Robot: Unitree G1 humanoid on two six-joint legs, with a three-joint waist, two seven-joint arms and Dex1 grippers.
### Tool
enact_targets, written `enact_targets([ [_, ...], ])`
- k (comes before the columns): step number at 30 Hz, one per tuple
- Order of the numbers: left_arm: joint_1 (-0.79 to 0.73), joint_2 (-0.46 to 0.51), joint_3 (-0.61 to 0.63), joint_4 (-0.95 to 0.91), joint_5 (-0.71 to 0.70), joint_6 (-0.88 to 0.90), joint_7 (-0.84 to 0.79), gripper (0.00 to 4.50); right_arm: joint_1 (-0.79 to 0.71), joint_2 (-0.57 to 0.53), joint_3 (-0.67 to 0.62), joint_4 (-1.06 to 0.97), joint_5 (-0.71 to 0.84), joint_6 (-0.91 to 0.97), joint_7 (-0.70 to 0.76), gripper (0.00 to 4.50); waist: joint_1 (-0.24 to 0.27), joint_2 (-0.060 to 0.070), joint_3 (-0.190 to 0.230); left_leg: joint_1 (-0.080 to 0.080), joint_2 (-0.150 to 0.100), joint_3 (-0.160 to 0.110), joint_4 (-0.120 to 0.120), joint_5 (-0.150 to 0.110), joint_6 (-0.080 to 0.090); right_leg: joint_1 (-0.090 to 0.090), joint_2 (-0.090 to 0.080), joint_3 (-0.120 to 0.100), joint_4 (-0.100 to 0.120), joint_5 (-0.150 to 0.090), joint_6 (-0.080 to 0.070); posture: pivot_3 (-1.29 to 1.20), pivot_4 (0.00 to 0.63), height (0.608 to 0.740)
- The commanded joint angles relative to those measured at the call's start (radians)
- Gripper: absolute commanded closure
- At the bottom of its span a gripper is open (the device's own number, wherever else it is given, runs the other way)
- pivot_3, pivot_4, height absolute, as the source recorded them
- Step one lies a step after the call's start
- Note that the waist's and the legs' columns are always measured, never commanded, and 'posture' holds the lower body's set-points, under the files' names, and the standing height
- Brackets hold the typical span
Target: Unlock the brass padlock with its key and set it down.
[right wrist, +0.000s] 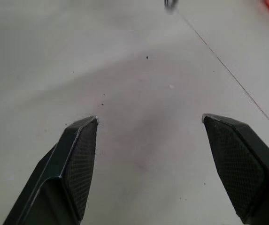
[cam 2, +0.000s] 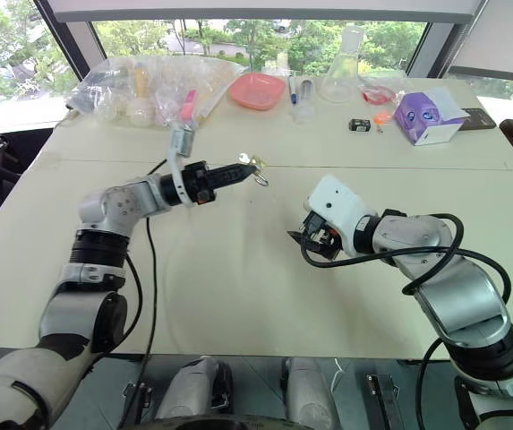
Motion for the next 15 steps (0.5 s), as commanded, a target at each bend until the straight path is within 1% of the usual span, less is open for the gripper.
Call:
enact_targets([
  [1,-0.016,-0.039,-0.030,0.097,0.054,-0.057,0.030,4.50,-0.012,-0.007,-0.029,-0.060,0.026,0.052,-0.024,0.86,0.001,0.000,0.000,0.000,0.000,0.000,0.000,-0.001,0.001,0.000,0.000,0.000,0.000,0.000,0.000,0.00,0.150,0.733],
  [4,-0.030,-0.072,-0.051,0.183,0.103,-0.101,0.052,4.50,-0.018,-0.008,-0.028,-0.080,0.035,0.086,-0.048,0.86,0.002,0.000,0.000,0.000,0.000,0.000,0.000,-0.001,0.002,0.000,0.000,0.000,0.000,0.000,0.000,0.00,0.150,0.733],
  [7,-0.042,-0.103,-0.054,0.237,0.125,-0.095,0.083,4.50,-0.020,-0.020,-0.026,-0.091,0.033,0.104,-0.066,0.86,0.002,-0.001,0.000,-0.001,0.000,0.000,0.000,-0.001,0.002,0.000,0.000,0.000,-0.001,0.000,0.000,0.00,0.150,0.733],
  [11,-0.050,-0.122,-0.040,0.309,0.150,-0.098,0.116,4.50,-0.018,-0.048,-0.001,-0.079,0.008,0.080,-0.088,0.86,0.002,-0.001,0.000,-0.001,0.000,0.000,0.000,-0.002,0.003,0.000,-0.001,0.000,-0.001,0.000,0.000,0.00,0.150,0.733],
  [12,-0.052,-0.124,-0.031,0.318,0.151,-0.096,0.124,4.02,-0.021,-0.045,0.001,-0.076,0.010,0.077,-0.093,0.82,0.002,-0.001,0.000,-0.001,0.000,0.000,0.000,-0.002,0.003,0.000,-0.001,0.000,-0.001,0.000,0.000,0.00,0.150,0.733],
  [13,-0.054,-0.124,-0.027,0.322,0.150,-0.089,0.123,3.44,-0.023,-0.043,0.003,-0.073,0.012,0.074,-0.097,0.81,0.002,-0.001,0.000,-0.001,0.000,0.000,0.000,-0.002,0.003,0.000,-0.001,0.000,-0.001,0.000,0.000,0.00,0.150,0.733],
  [14,-0.053,-0.122,-0.028,0.320,0.151,-0.086,0.119,3.17,-0.025,-0.041,0.005,-0.071,0.015,0.072,-0.100,0.81,0.001,-0.001,0.000,-0.001,0.000,-0.001,0.000,-0.002,0.003,0.000,-0.001,0.000,-0.001,0.000,0.000,0.00,0.150,0.733],
  [15,-0.049,-0.119,-0.033,0.312,0.152,-0.082,0.110,2.58,-0.027,-0.040,0.008,-0.069,0.017,0.070,-0.103,0.81,0.001,-0.001,0.000,-0.001,0.000,-0.001,0.000,-0.002,0.003,0.000,-0.001,0.000,-0.001,0.000,0.000,0.00,0.150,0.733],
])
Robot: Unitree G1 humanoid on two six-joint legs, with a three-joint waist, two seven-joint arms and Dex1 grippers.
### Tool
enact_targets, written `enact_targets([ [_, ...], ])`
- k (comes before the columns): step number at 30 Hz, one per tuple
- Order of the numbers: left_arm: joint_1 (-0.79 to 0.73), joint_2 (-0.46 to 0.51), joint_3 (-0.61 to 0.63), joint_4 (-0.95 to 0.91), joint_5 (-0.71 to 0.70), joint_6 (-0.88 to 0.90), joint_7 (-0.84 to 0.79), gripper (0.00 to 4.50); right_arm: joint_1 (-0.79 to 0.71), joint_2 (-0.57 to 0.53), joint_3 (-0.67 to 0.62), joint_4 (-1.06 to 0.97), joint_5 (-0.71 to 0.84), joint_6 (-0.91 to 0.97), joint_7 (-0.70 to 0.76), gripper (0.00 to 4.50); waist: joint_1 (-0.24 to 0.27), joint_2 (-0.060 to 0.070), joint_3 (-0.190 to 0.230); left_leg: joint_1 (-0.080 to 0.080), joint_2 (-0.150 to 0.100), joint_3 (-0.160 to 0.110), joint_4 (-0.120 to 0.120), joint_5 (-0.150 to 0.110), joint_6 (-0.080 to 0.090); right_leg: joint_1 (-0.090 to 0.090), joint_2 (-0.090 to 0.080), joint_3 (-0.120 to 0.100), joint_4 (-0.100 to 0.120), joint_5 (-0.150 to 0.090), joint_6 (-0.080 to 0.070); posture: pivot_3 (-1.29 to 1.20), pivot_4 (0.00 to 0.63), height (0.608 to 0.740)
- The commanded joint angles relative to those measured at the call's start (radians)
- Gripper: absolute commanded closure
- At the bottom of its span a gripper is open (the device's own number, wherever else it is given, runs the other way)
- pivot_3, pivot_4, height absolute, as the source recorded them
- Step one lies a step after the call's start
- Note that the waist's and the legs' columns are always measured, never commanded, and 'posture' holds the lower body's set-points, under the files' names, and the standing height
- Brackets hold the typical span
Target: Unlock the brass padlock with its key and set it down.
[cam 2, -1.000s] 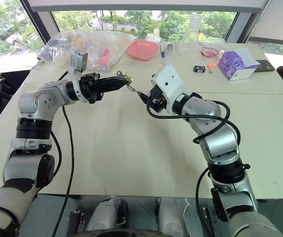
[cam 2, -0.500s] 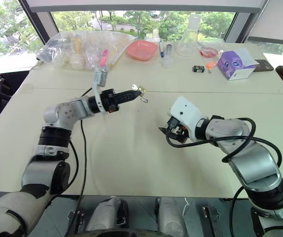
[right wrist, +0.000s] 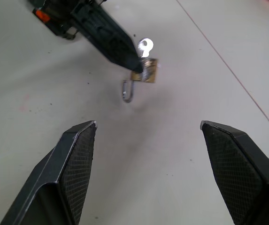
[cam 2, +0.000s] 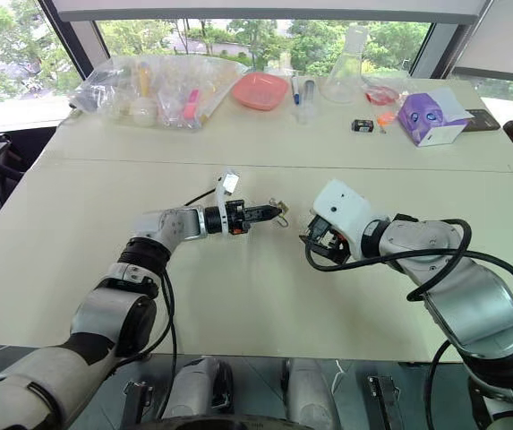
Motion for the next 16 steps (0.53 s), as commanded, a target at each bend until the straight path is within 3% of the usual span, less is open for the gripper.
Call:
enact_targets([
  [1,-0.012,0.009,0.005,-0.043,0.000,0.000,-0.038,2.10,-0.024,-0.002,0.002,-0.014,-0.003,-0.022,-0.016,0.81,0.000,0.000,0.000,0.000,0.000,0.000,0.000,0.000,0.000,0.000,0.000,0.000,0.000,0.000,0.000,0.00,0.150,0.733],
  [5,0.023,0.057,-0.059,-0.109,0.067,-0.025,-0.038,0.13,-0.025,0.001,0.014,-0.004,-0.002,-0.032,-0.024,0.81,0.000,0.000,0.000,0.000,0.000,0.000,0.000,0.000,0.000,0.000,0.000,0.000,0.000,0.000,0.000,0.00,0.150,0.733],
  [9,0.106,0.174,-0.088,-0.283,0.107,-0.051,-0.052,0.13,-0.007,-0.006,0.006,-0.012,0.002,-0.029,-0.029,0.81,-0.009,0.000,0.000,0.001,0.001,0.000,-0.001,0.000,0.000,0.000,0.001,0.000,0.000,0.000,0.000,0.00,0.150,0.733],
  [16,0.319,0.359,-0.008,-0.741,0.027,-0.002,-0.035,0.13,0.052,0.038,-0.033,-0.002,0.012,-0.033,-0.057,0.81,-0.001,0.000,0.000,0.001,0.002,0.000,0.000,0.003,-0.005,0.000,0.000,0.001,0.001,0.000,0.000,0.00,0.150,0.733],
])
